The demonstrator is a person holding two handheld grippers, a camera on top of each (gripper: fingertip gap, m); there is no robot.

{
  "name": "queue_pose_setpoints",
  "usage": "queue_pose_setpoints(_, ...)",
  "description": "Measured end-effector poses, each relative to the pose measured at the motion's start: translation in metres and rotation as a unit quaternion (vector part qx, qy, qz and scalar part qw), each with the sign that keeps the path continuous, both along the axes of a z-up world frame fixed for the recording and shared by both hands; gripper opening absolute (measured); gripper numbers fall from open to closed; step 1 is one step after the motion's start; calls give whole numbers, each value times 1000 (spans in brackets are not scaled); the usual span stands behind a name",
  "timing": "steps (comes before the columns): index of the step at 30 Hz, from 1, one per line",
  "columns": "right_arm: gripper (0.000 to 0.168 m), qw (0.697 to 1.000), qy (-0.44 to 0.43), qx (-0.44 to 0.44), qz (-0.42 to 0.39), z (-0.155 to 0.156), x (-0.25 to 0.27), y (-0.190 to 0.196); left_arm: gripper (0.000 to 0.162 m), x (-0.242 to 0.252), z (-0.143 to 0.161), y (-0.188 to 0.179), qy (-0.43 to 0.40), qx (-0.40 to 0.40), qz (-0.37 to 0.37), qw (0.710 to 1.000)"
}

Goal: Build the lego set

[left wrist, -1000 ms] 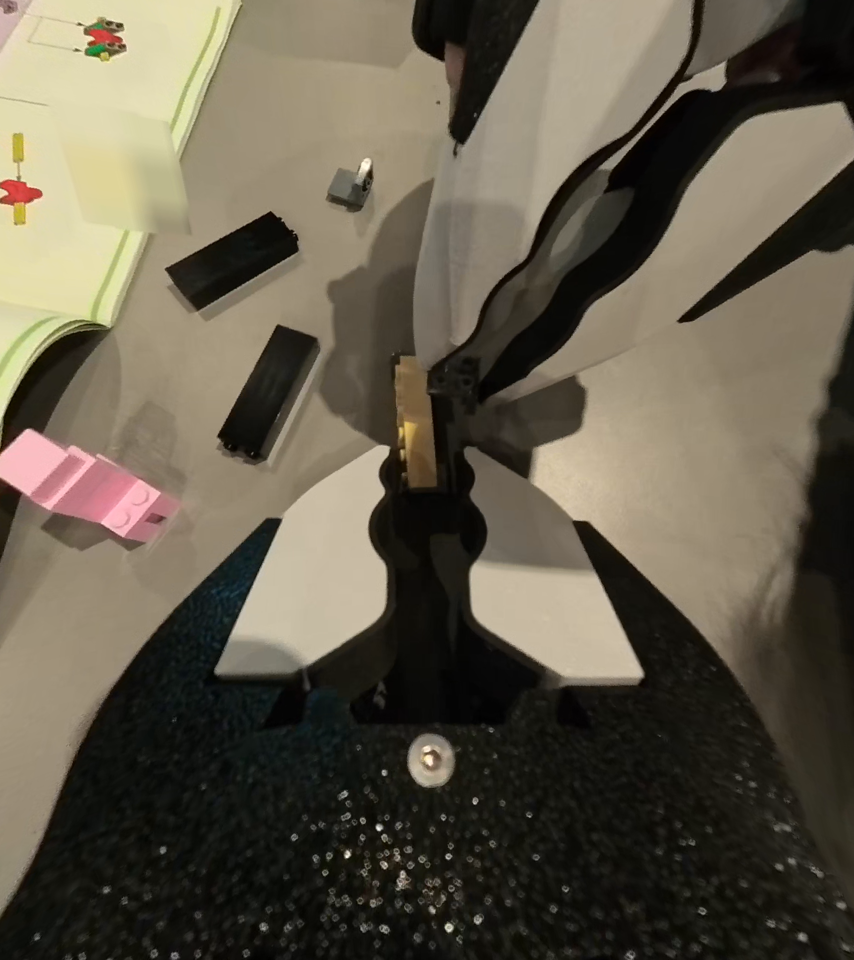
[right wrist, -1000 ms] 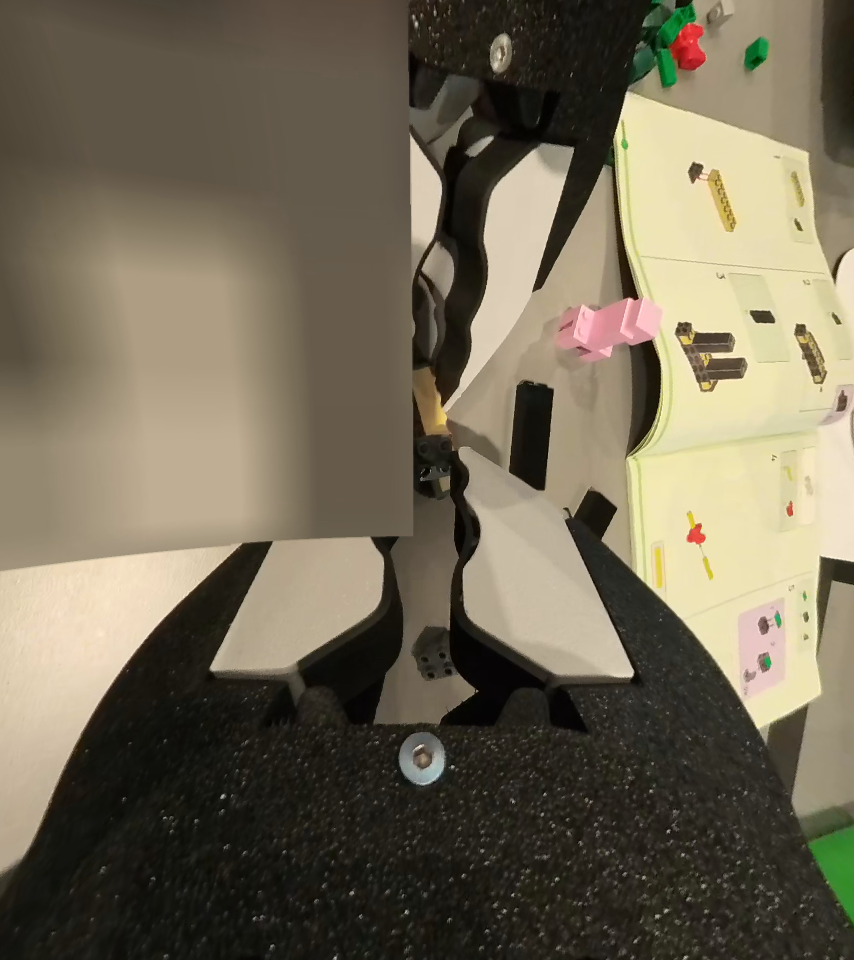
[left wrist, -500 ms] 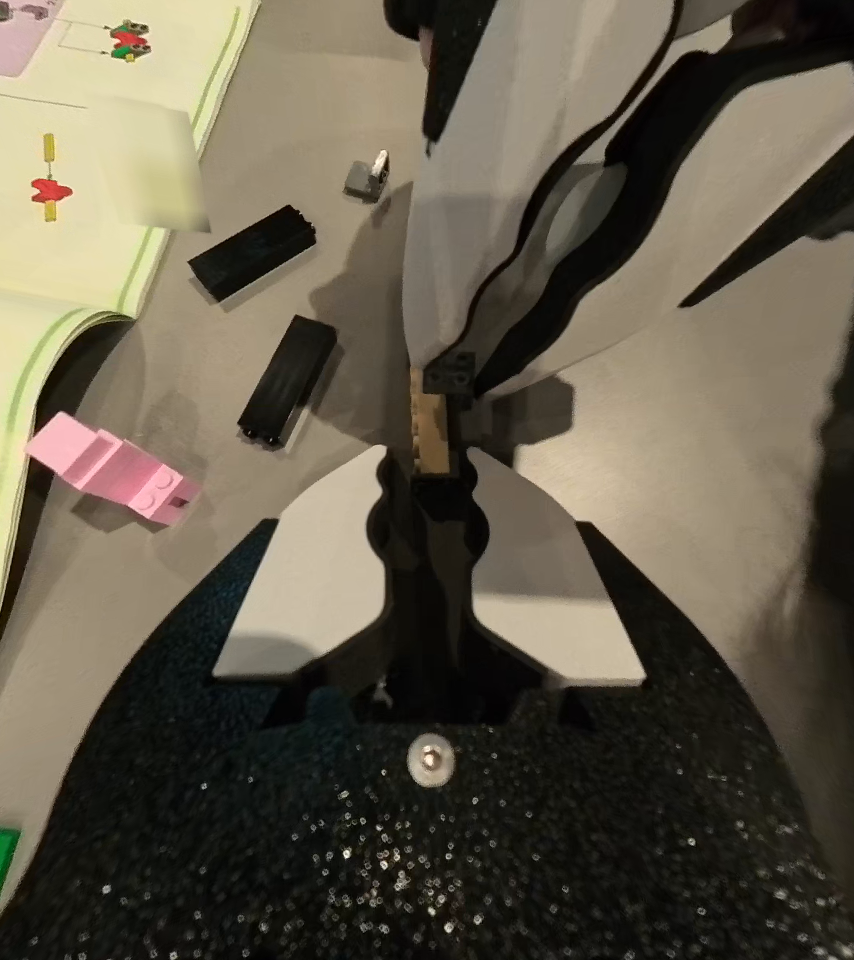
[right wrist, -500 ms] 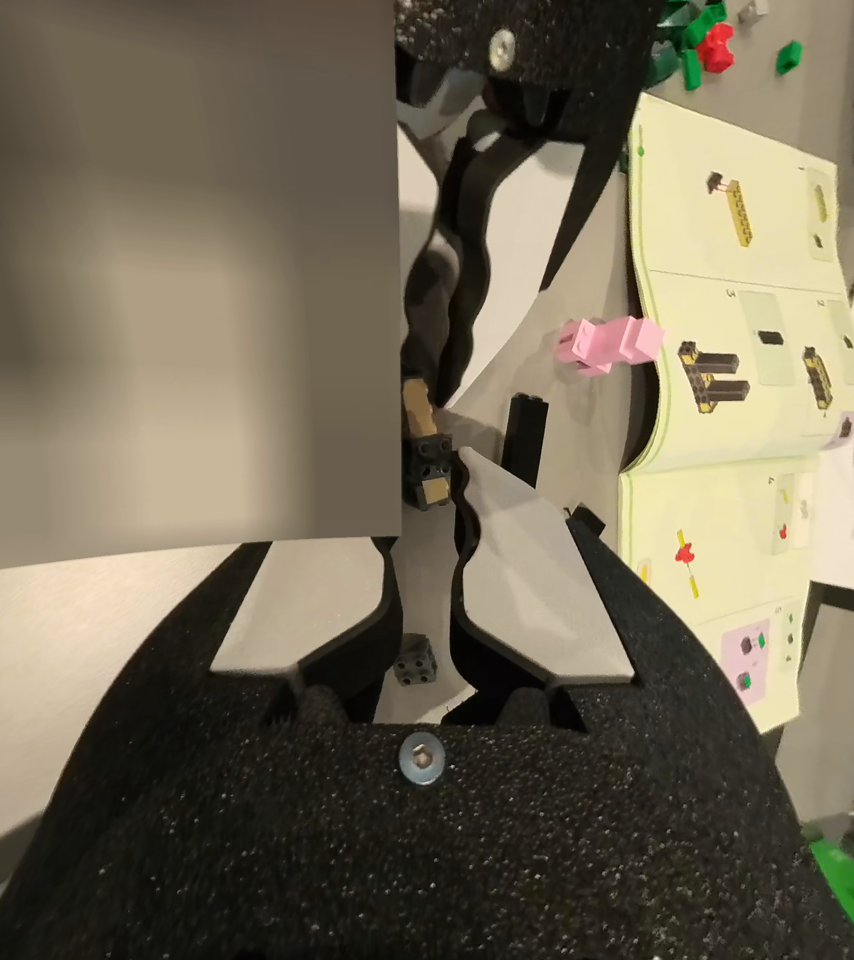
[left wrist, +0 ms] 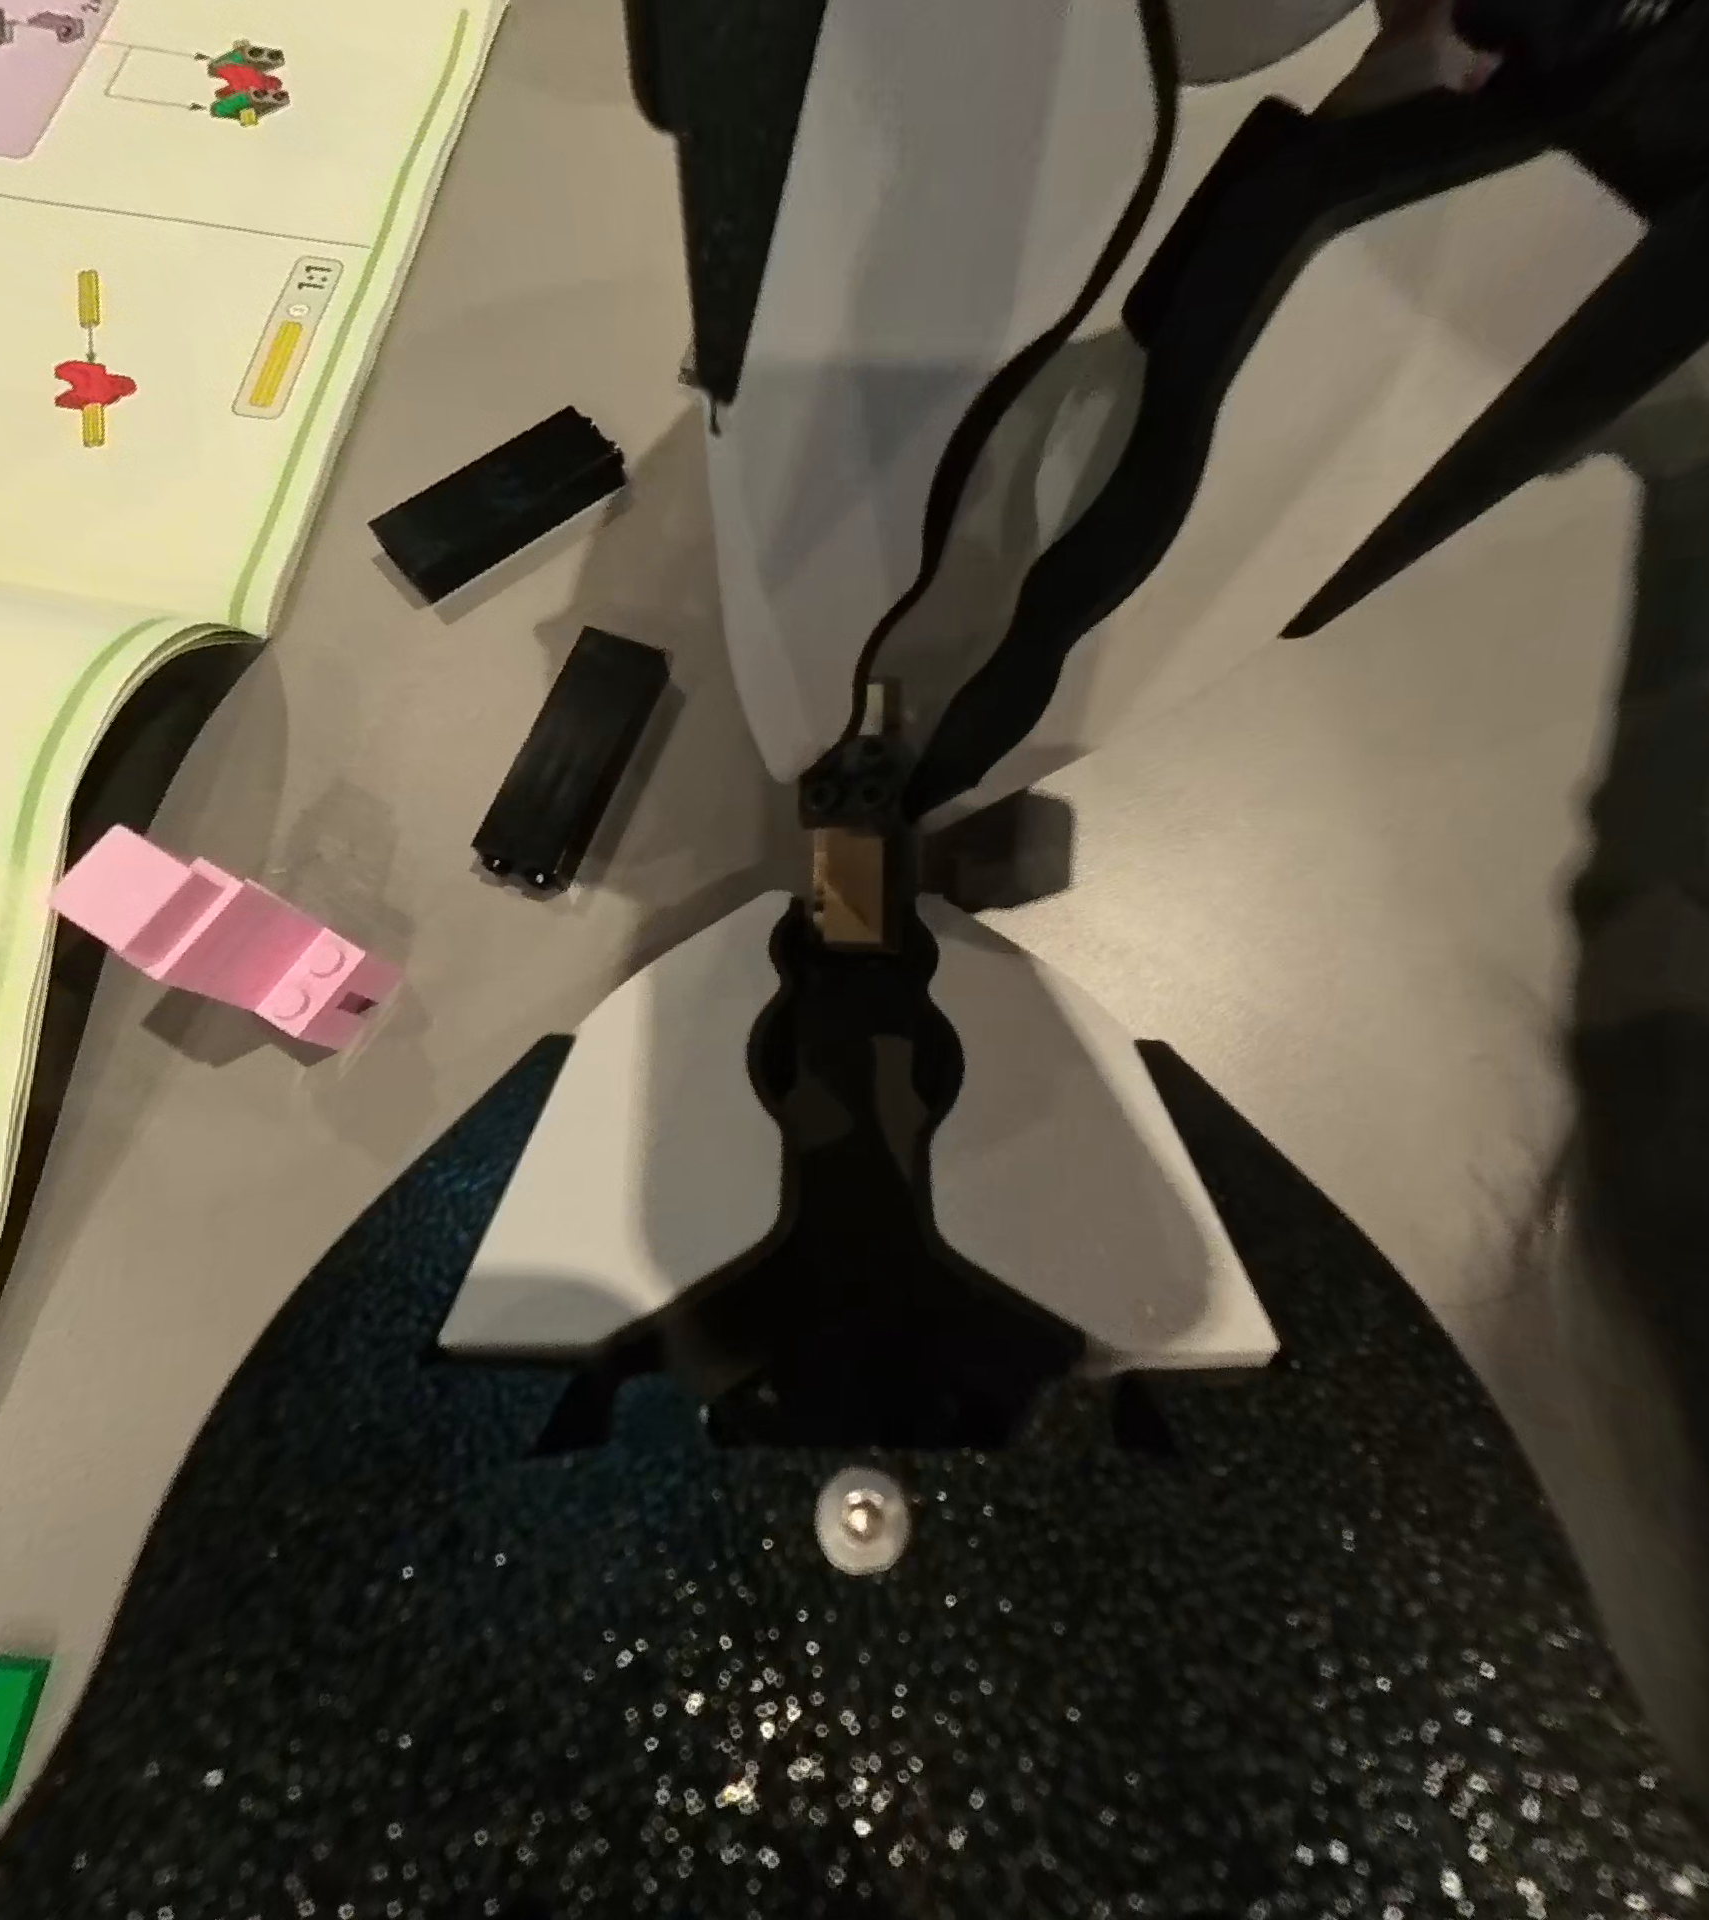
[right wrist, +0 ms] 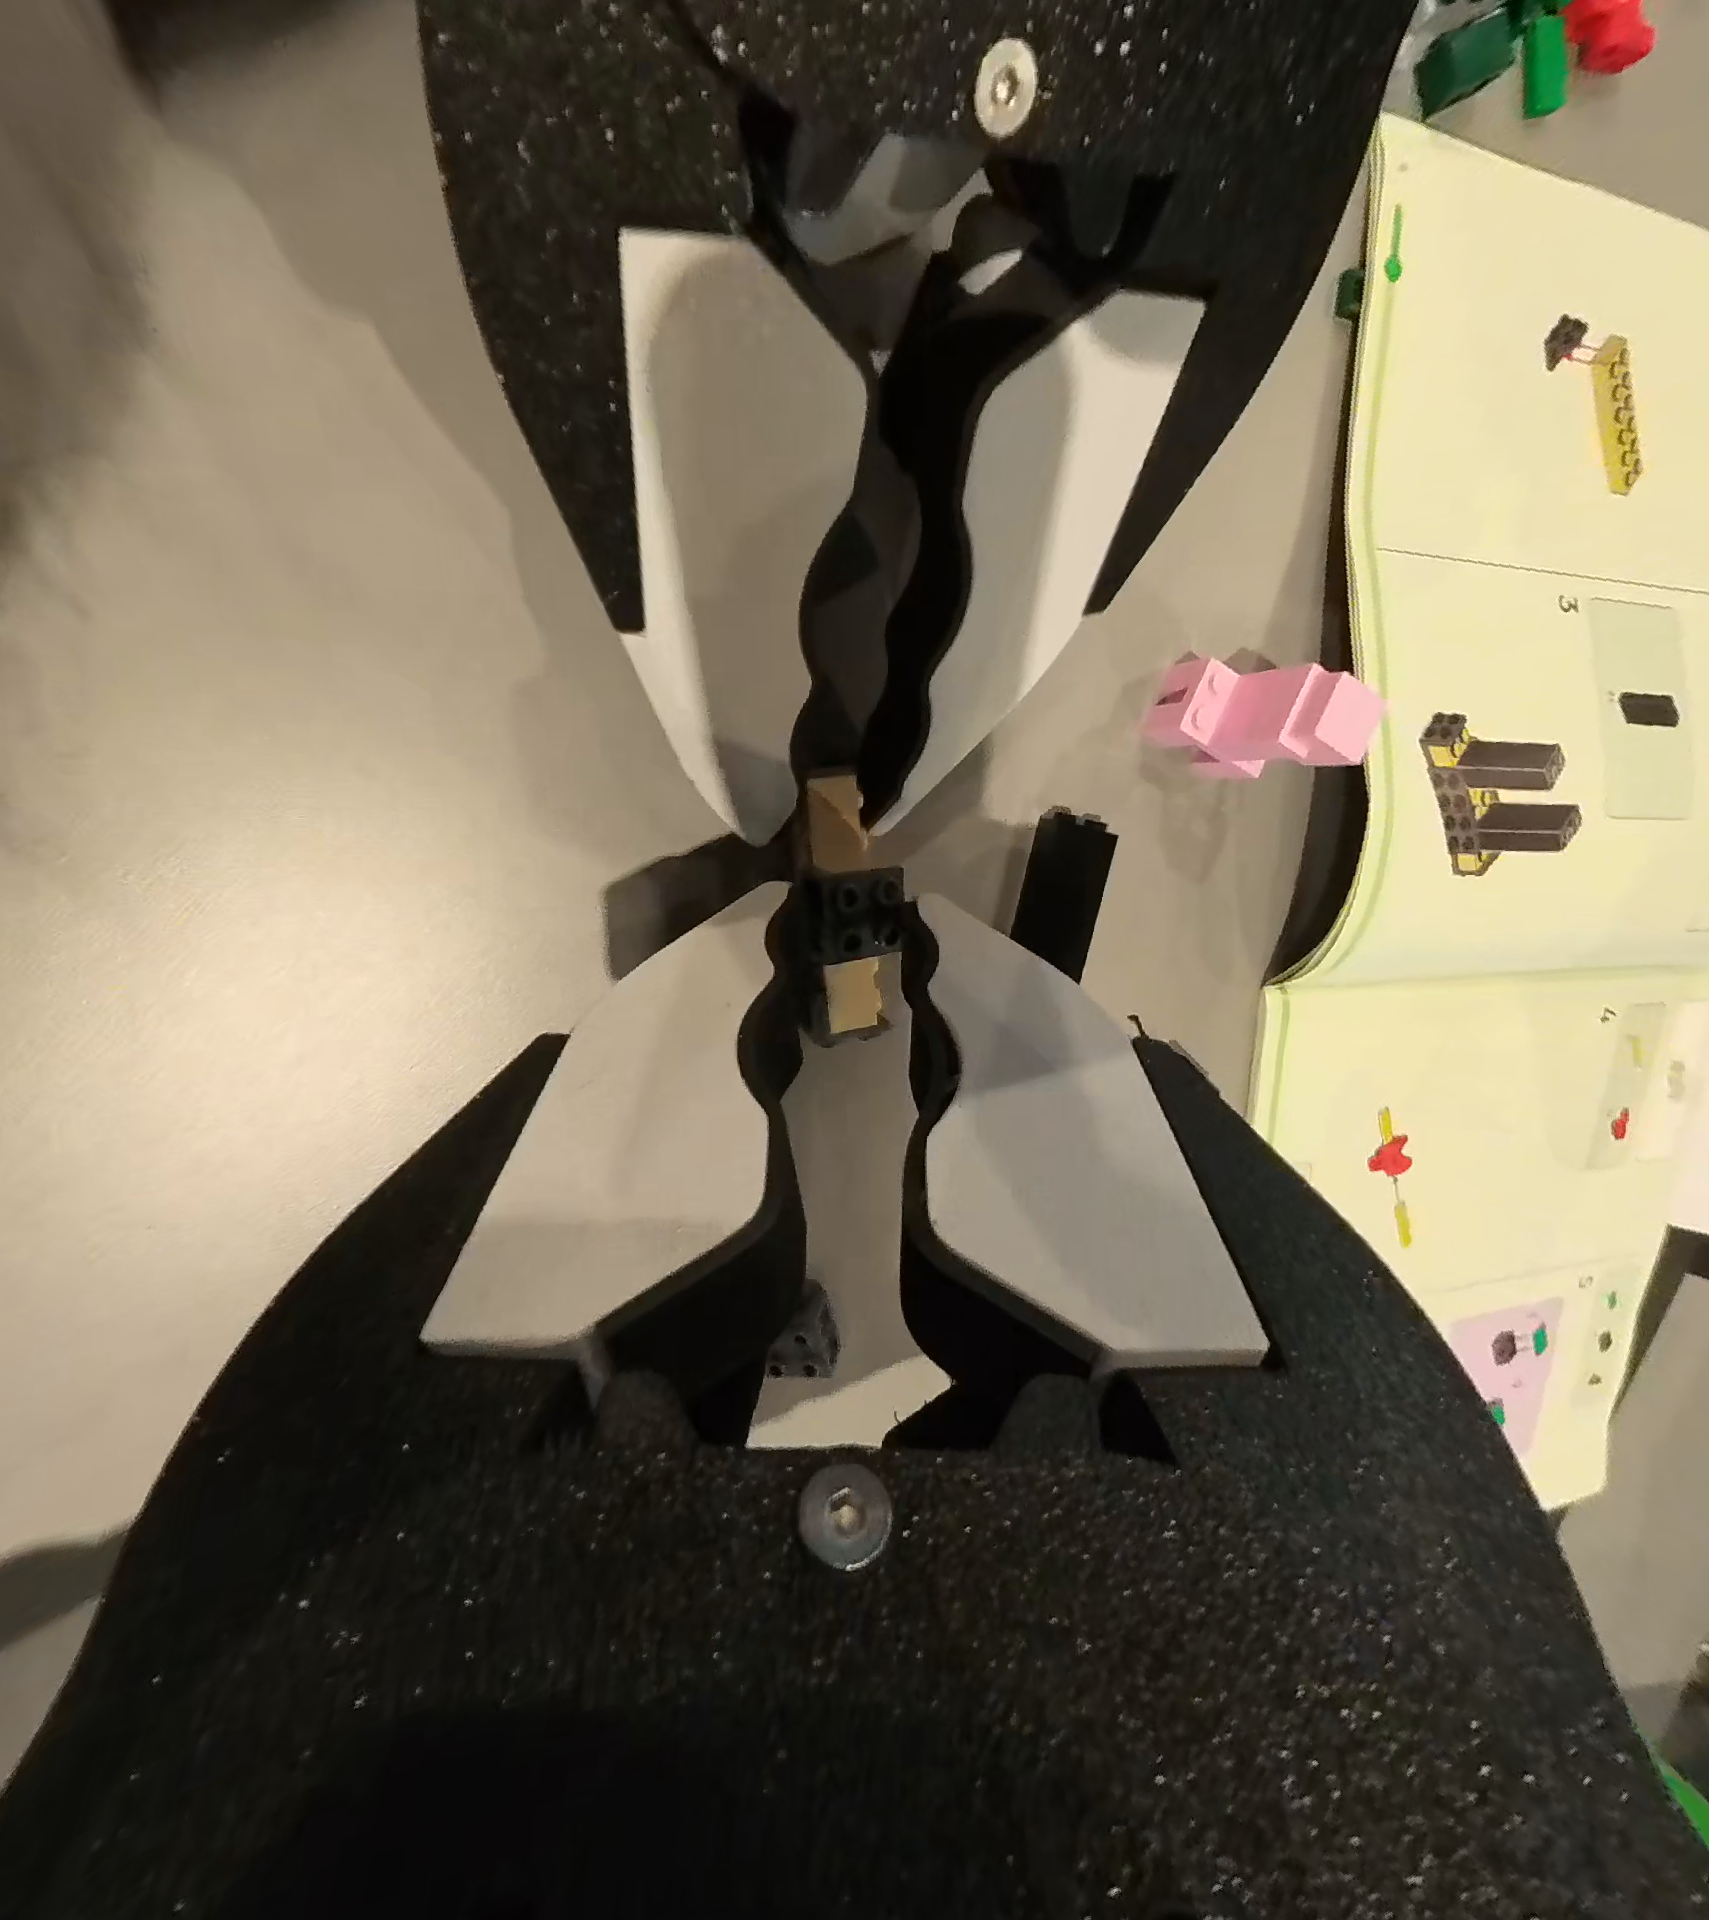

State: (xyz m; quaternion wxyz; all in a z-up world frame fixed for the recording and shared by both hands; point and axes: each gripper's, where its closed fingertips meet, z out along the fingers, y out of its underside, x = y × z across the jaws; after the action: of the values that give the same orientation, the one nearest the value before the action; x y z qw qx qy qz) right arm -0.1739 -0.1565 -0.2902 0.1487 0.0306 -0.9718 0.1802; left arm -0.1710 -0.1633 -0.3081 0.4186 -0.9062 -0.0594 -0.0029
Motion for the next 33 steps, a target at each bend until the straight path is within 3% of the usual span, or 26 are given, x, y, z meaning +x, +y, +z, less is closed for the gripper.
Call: queue_pose_setpoints(33,16,999,-41,16,-2,-7,3,-2,17,2,0,0,2,-1,-7,1000)
